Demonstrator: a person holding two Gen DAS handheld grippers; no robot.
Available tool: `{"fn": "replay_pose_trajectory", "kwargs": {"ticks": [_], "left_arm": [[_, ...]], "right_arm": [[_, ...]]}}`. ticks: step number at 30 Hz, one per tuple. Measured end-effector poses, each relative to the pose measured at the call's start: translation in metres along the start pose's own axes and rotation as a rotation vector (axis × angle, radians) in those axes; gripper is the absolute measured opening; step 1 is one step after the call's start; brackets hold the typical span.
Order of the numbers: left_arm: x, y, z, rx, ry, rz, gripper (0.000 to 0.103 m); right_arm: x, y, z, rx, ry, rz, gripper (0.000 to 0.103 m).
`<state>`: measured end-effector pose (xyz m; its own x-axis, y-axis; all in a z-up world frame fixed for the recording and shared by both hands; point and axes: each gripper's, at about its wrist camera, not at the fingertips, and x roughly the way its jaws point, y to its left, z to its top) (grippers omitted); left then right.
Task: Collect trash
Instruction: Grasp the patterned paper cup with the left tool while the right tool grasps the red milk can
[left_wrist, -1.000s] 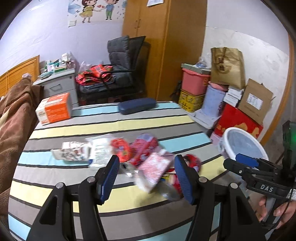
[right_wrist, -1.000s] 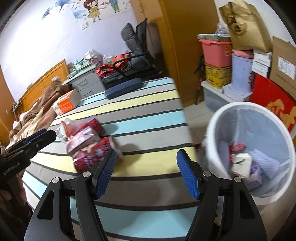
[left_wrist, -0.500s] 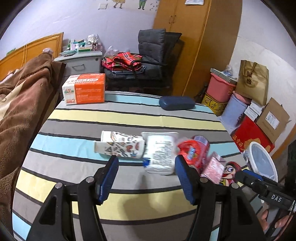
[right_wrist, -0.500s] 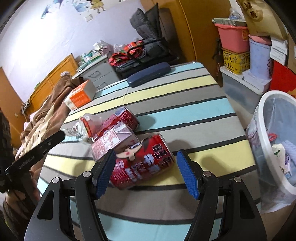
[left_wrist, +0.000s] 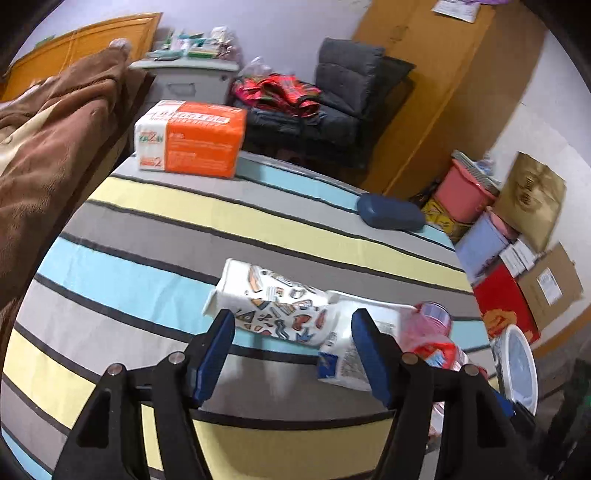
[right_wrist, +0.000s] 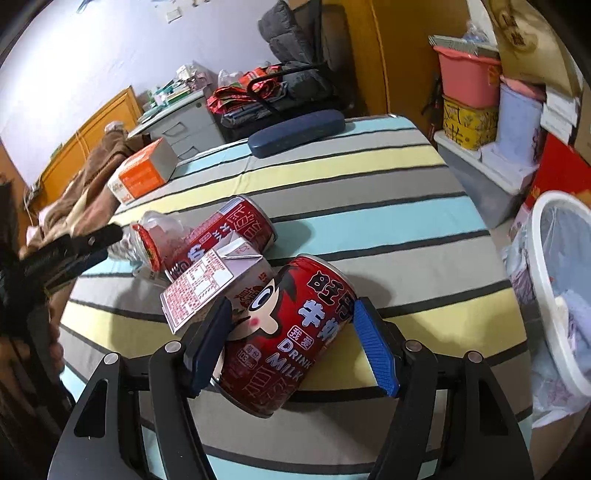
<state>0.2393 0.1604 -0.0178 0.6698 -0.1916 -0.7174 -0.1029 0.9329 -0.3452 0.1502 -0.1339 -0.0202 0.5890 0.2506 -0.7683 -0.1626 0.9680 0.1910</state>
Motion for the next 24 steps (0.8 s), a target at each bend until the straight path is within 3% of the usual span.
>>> {"fn": "replay_pose_trajectory", "kwargs": {"ticks": [8, 13, 17, 21, 24], "left_arm": [[0.017, 0.006, 0.005, -0.03, 0.032, 0.02, 0.07], [0.017, 0.005, 0.01, 0.014, 0.049, 0.05, 0.073], [0.013, 0.006, 0.01, -0.016, 0.055, 0.04, 0.071], [0.03, 0.005, 0.003, -0.032, 0.115, 0.05, 0.071], [0.033, 0.004, 0.003, -0.029, 0.105, 0.045, 0.071]], "right_arm": [[0.0, 0.012, 0.001, -0.146, 0.007, -0.099, 0.07], [-0.004, 0.004, 0.001, -0.115, 0.015, -0.109, 0.07], [-0.005, 0.004, -0.001, -0.096, 0.007, -0.117, 0.069], [-0.003, 0.009, -0.002, -0.1, 0.004, -0.12, 0.07], [-0.002, 0.009, -0.001, -0.099, 0.002, -0.117, 0.069]]}}
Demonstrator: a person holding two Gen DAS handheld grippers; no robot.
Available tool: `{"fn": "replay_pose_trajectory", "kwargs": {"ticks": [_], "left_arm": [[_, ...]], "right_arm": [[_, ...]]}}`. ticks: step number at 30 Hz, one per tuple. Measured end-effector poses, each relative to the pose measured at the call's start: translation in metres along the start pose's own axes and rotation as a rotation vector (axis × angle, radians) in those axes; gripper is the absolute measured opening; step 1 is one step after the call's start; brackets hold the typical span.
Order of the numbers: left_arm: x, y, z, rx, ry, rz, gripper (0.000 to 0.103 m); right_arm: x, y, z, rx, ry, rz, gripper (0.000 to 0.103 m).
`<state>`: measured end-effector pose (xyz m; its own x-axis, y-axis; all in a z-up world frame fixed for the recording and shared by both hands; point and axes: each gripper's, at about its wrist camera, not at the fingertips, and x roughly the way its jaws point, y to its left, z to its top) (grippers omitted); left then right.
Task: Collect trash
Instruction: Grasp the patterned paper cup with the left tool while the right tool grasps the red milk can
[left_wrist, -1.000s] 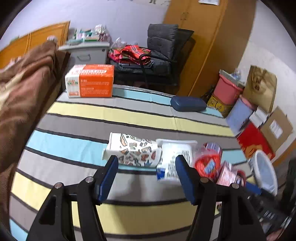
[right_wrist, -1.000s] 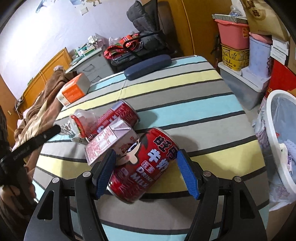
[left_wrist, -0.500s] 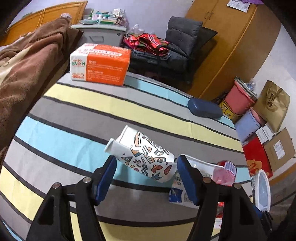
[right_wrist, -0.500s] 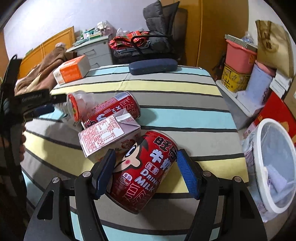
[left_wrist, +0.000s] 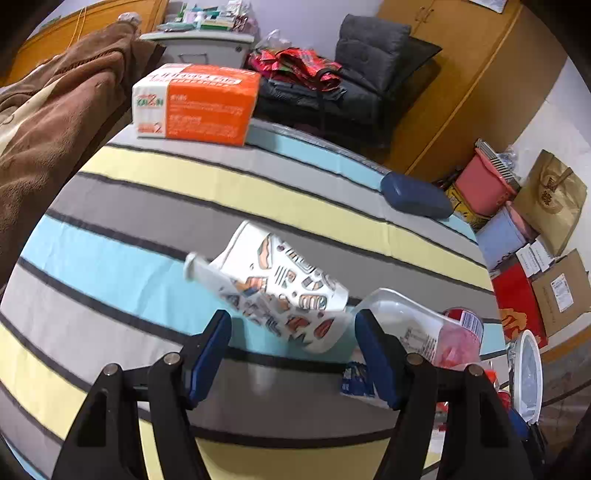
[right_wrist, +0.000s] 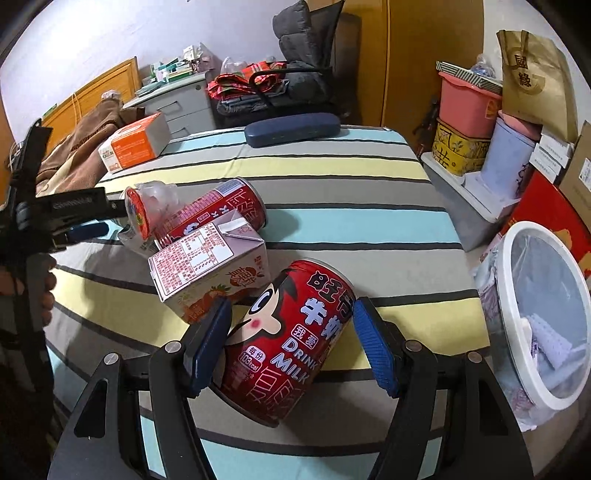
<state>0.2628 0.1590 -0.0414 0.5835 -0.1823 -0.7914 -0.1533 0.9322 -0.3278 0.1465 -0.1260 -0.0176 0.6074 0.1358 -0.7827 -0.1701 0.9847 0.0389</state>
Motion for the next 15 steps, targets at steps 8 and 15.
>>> {"fn": "replay_pose_trajectory", "kwargs": {"ticks": [8, 15], "left_arm": [[-0.013, 0.012, -0.007, 0.078, -0.008, 0.084, 0.071], [-0.035, 0.036, -0.006, 0.011, -0.059, 0.056, 0.071]], "right_arm": [[-0.003, -0.002, -0.004, -0.013, -0.012, 0.02, 0.069], [-0.004, -0.004, -0.004, -0.032, -0.004, 0.032, 0.068]]}}
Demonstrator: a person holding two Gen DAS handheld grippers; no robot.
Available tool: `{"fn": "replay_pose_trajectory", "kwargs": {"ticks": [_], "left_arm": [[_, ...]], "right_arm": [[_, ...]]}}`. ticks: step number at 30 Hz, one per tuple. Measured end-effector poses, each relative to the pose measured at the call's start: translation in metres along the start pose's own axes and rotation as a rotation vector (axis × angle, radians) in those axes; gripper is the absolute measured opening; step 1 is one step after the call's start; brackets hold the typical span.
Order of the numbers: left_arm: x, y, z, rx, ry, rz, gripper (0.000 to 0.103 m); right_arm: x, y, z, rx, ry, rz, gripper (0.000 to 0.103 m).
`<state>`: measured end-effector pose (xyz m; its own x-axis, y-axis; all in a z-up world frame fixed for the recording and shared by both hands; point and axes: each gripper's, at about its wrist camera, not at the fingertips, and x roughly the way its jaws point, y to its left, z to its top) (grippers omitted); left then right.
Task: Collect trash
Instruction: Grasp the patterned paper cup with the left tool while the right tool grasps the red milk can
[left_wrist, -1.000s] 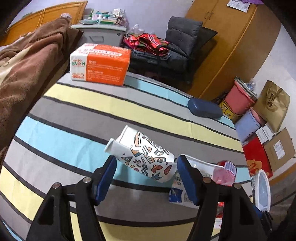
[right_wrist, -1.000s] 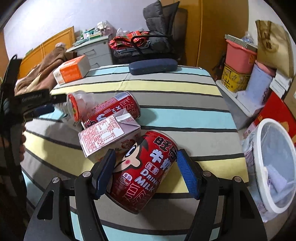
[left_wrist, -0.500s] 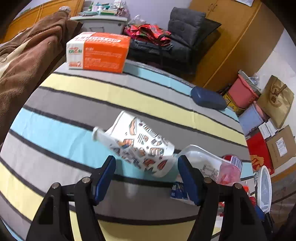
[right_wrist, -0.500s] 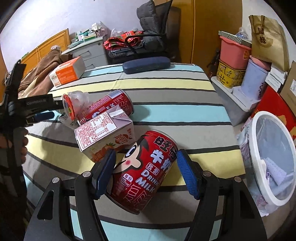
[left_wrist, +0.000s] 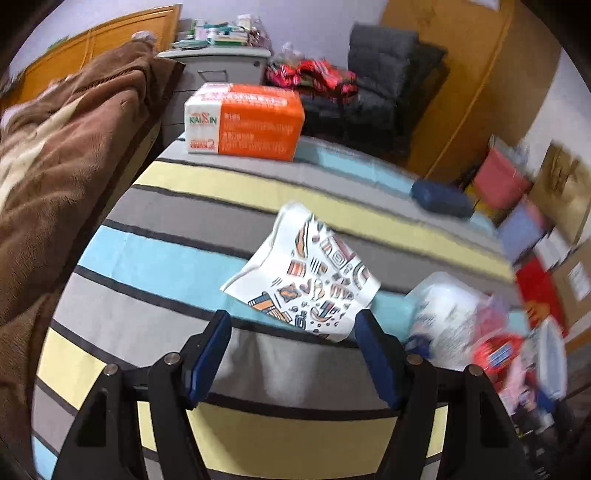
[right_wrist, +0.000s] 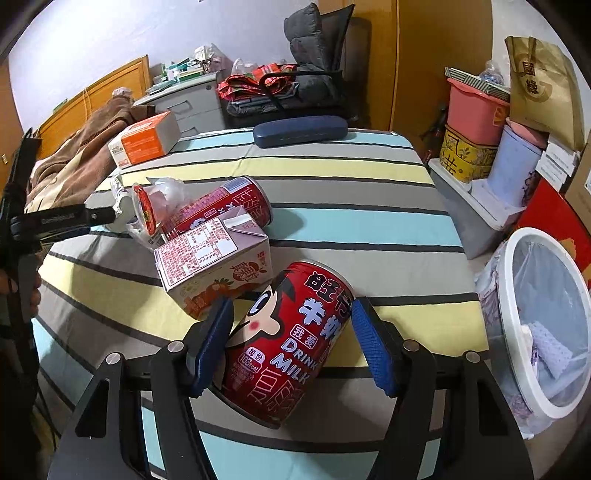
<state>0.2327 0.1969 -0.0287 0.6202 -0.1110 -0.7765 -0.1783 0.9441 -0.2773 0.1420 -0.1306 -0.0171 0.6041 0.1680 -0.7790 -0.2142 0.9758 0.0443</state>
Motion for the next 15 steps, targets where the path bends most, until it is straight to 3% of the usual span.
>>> {"fn": "replay_pose_trajectory", "kwargs": {"ticks": [3, 7, 9, 15], "left_arm": [[-0.005, 0.001, 0.006, -0.052, -0.041, -0.051, 0.072], [0.012, -0.004, 0.013, -0.085, 0.001, -0.052, 0.077], [0.019, -0.006, 0.015, -0.106, 0.011, -0.089, 0.077], [0.028, -0.014, 0.018, -0.105, 0.003, -0.03, 0.077]], "right_arm": [[0.001, 0.001, 0.001, -0.005, 0.0, -0.006, 0.068], [0.001, 0.0, 0.001, -0.006, 0.002, -0.003, 0.068], [0.002, 0.0, 0.0, -0.004, 0.002, -0.003, 0.068], [0.002, 0.001, -0.001, -0.011, -0.003, -0.002, 0.068]]}}
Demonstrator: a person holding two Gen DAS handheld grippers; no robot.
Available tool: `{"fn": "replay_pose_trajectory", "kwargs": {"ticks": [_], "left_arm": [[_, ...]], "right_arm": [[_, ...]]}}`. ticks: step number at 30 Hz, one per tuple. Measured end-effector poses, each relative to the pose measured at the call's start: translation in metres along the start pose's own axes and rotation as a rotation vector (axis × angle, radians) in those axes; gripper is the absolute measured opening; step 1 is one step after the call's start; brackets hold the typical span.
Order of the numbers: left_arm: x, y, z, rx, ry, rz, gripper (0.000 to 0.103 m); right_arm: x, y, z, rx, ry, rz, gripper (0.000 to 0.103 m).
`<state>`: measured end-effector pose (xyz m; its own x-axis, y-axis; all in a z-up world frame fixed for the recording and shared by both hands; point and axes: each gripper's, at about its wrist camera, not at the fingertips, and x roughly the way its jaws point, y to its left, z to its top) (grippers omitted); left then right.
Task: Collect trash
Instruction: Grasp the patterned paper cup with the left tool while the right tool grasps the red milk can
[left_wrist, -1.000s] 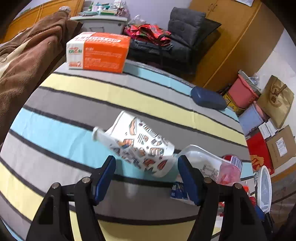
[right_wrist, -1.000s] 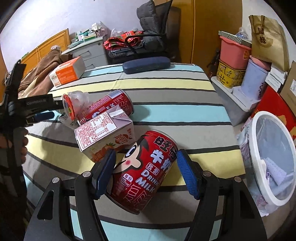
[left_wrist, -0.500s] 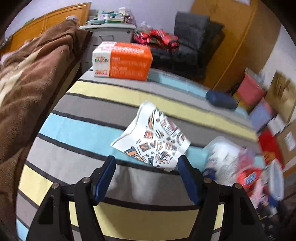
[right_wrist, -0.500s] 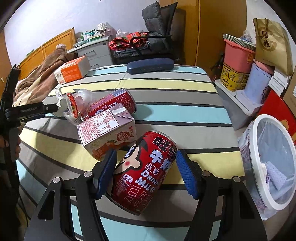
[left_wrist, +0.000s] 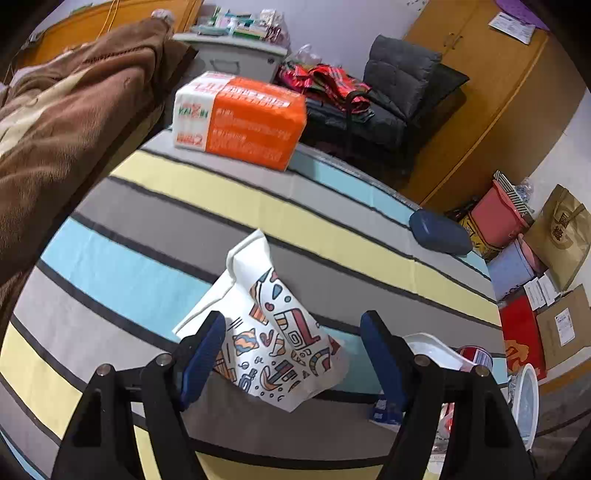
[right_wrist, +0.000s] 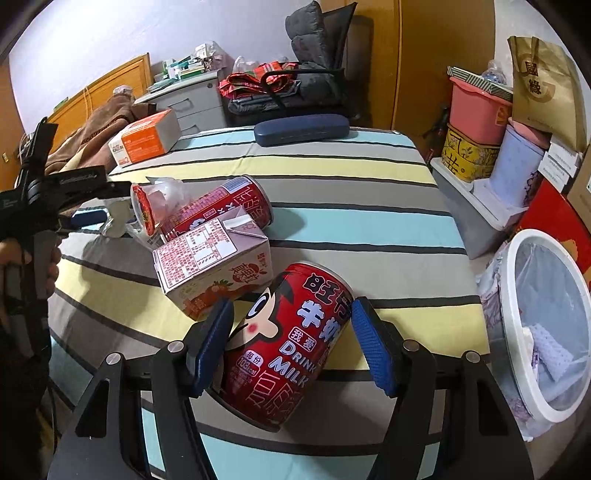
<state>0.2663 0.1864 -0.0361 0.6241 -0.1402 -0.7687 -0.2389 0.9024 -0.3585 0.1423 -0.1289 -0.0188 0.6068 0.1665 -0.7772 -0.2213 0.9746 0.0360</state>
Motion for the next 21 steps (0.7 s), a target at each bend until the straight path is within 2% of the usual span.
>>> {"fn": "replay_pose_trajectory", "kwargs": {"ticks": [3, 6, 7, 10, 16, 18, 21], "left_arm": [[0.002, -0.001, -0.003, -0.003, 0.015, -0.019, 0.075], [0.0, 0.001, -0.003, -0.007, 0.006, -0.015, 0.062], [0.0, 0.001, -0.003, -0.006, 0.011, -0.024, 0.051], [-0.002, -0.005, -0.006, 0.032, 0.03, -0.054, 0.039], [-0.006, -0.02, -0.016, 0.123, 0.042, -0.07, 0.03], [-0.011, -0.024, -0.021, 0.148, 0.041, -0.083, 0.029], [-0.015, -0.031, -0.029, 0.195, 0.033, -0.064, 0.027]], "right_arm": [[-0.002, -0.001, -0.001, 0.007, -0.009, 0.01, 0.066], [-0.003, -0.003, -0.003, 0.016, -0.019, 0.023, 0.064], [-0.003, -0.004, -0.003, 0.018, -0.021, 0.026, 0.063], [-0.004, -0.006, -0.004, 0.029, -0.032, 0.037, 0.061], [-0.006, -0.012, -0.004, 0.051, -0.044, 0.046, 0.057], [-0.007, -0.014, -0.005, 0.058, -0.05, 0.052, 0.056], [-0.007, -0.014, -0.005, 0.059, -0.057, 0.056, 0.053]]}}
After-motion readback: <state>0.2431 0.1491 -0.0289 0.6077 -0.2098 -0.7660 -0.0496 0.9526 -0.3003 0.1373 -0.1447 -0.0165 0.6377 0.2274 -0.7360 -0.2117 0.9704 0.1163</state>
